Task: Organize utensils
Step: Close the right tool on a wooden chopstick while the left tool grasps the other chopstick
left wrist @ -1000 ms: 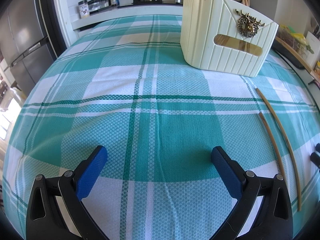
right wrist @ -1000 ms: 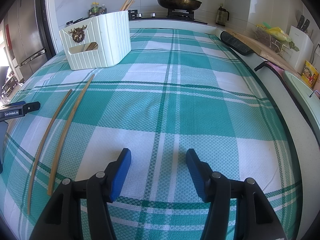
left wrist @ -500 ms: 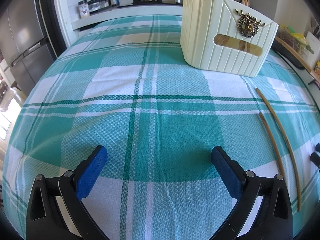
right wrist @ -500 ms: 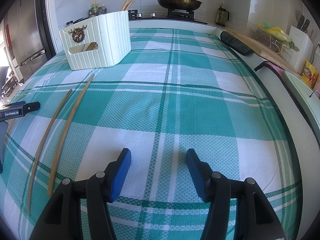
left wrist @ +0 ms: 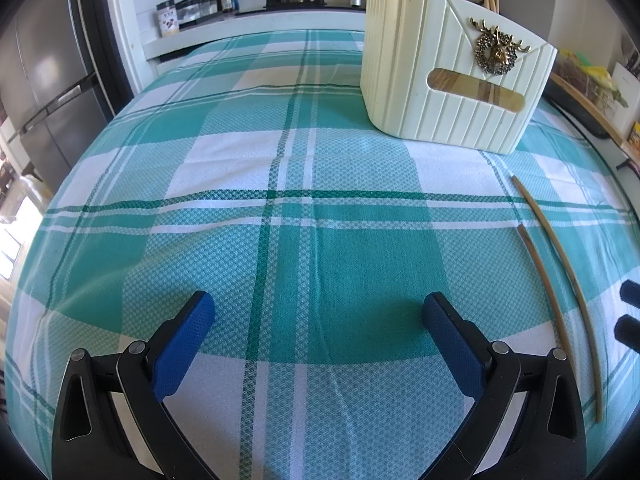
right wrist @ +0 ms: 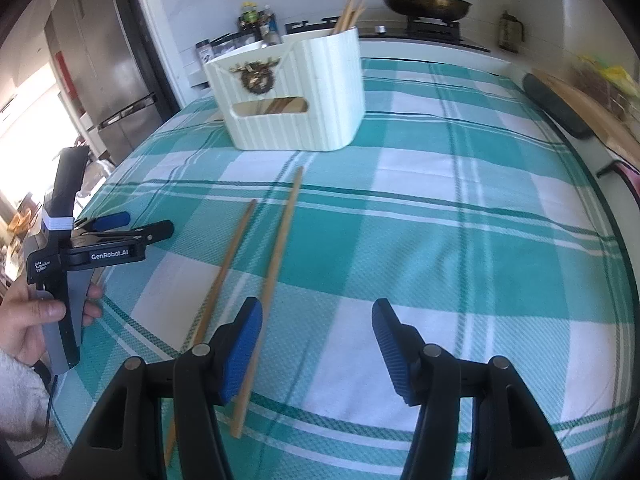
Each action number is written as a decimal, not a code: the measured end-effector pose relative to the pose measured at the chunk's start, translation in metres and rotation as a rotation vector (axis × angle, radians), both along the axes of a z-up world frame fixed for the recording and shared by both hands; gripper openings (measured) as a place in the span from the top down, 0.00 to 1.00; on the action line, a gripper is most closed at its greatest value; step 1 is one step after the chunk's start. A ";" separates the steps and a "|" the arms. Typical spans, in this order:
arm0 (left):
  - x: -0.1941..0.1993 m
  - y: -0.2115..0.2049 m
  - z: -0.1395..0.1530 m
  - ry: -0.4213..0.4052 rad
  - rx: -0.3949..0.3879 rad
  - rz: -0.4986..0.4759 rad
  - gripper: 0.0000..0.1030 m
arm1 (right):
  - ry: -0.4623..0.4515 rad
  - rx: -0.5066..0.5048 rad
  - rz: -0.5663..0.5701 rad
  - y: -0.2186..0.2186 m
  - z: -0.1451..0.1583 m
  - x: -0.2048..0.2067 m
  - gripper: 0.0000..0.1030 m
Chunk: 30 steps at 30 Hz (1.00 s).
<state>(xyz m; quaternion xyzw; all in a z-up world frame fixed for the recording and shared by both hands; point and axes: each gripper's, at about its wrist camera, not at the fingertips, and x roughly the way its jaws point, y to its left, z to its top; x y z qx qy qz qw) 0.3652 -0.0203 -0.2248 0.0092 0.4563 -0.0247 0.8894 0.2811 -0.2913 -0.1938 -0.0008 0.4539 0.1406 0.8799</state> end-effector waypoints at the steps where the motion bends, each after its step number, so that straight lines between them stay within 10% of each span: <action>1: 0.000 0.000 0.000 0.001 0.000 0.002 0.00 | 0.001 -0.018 0.023 0.009 -0.002 0.005 0.43; 6: -0.007 -0.004 0.004 0.053 -0.010 -0.021 0.01 | 0.038 -0.049 0.071 0.033 -0.015 0.021 0.46; 11: -0.034 -0.025 0.027 0.013 -0.167 -0.045 0.01 | 0.031 -0.102 0.091 0.038 -0.018 0.018 0.92; 15: -0.048 -0.066 0.043 -0.004 -0.231 -0.109 0.01 | 0.024 -0.095 -0.025 0.010 -0.017 0.012 0.93; 21: -0.059 -0.129 0.026 -0.022 0.018 -0.188 0.04 | 0.023 -0.081 -0.151 -0.039 -0.014 -0.012 0.93; 25: -0.066 -0.133 0.014 -0.016 0.074 -0.233 0.35 | 0.022 -0.080 -0.157 -0.052 -0.015 -0.032 0.94; 28: -0.070 -0.125 0.016 -0.025 0.072 -0.259 0.83 | 0.014 -0.089 -0.153 -0.051 -0.015 -0.041 0.94; 30: -0.070 -0.118 0.016 -0.015 0.078 -0.257 0.92 | 0.010 -0.088 -0.150 -0.050 -0.015 -0.044 0.94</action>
